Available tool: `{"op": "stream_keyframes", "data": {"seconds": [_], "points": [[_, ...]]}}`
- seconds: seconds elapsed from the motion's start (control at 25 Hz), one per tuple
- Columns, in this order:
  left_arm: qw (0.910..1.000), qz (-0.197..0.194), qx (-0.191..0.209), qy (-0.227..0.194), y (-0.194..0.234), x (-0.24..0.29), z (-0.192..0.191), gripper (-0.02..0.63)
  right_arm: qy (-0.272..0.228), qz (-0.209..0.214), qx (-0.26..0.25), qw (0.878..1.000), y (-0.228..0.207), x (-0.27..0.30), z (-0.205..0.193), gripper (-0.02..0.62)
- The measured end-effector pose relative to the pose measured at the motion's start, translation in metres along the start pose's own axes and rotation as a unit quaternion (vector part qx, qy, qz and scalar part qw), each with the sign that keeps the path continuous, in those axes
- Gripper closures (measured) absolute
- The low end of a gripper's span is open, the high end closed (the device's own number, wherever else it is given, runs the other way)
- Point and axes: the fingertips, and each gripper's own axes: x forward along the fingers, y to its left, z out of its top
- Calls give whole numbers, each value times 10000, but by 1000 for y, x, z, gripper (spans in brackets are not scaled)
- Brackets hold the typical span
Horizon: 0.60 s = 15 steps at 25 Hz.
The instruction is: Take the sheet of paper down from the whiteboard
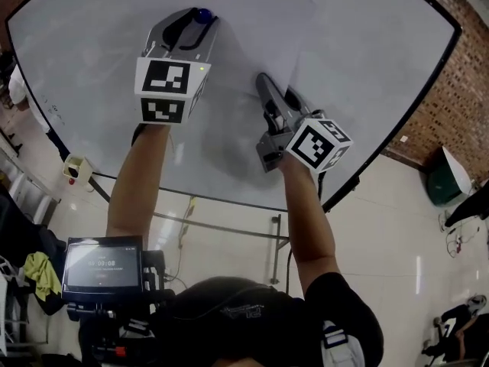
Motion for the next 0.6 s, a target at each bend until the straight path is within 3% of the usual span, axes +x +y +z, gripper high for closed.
{"op": "stream_keyframes", "data": {"seconds": [0.08,0.32,0.6], "points": [[10000,2,18,19,3,-1,-1,463,-43,-7,-5,10000,1,4,0,580],[9999,41,137,16,3,-1,-3,482,-19,110,-33,9999,10,3,-3,581],[10000,49,-81,32,3,-2,-10,483,-35,21,-286,9996,13,-4,-1,581]]}}
